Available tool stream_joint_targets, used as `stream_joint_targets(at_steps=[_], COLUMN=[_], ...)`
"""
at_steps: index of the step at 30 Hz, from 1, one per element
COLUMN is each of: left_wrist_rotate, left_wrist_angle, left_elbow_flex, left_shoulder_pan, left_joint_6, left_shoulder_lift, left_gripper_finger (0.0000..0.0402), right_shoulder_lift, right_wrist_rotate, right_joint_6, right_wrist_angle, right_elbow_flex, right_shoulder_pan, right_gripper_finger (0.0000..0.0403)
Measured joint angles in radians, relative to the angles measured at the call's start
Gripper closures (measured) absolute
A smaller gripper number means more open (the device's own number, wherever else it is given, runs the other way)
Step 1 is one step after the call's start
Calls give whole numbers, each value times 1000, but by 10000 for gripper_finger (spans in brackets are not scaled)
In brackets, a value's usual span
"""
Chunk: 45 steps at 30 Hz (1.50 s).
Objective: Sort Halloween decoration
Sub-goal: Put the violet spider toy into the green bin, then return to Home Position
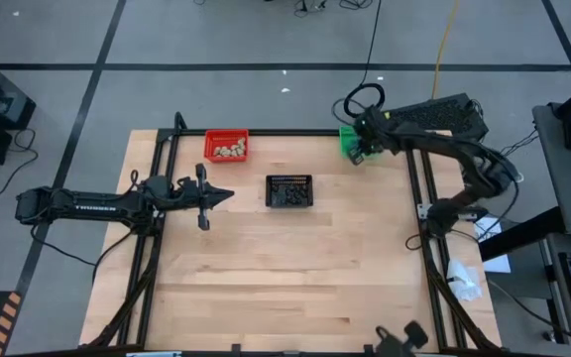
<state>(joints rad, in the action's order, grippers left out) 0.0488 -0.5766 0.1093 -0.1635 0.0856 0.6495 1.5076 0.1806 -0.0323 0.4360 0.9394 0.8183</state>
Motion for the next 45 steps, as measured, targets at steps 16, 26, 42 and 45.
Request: stream_joint_targets(at_steps=[16, 26, 42, 45], left_wrist_rotate=[0, 0, 59, 62], left_wrist_angle=[2, 2, -1, 29], left_elbow_flex=[0, 0, 0, 0], left_shoulder_pan=[0, 0, 0, 0], left_joint_6=[0, -2, -24, -5], left_shoulder_lift=[0, 0, -31, -60], left_gripper_finger=[402, 402, 402, 402], right_shoulder_lift=[173, 59, -256, -330], right_wrist_rotate=[-51, -39, 27, 28], right_joint_6=[10, 26, 149, 157], right_wrist_angle=[-118, -95, -310, -428], right_elbow_flex=[0, 0, -151, -244], right_shoulder_pan=[133, 125, -110, -187], right_gripper_finger=[361, 277, 390, 394])
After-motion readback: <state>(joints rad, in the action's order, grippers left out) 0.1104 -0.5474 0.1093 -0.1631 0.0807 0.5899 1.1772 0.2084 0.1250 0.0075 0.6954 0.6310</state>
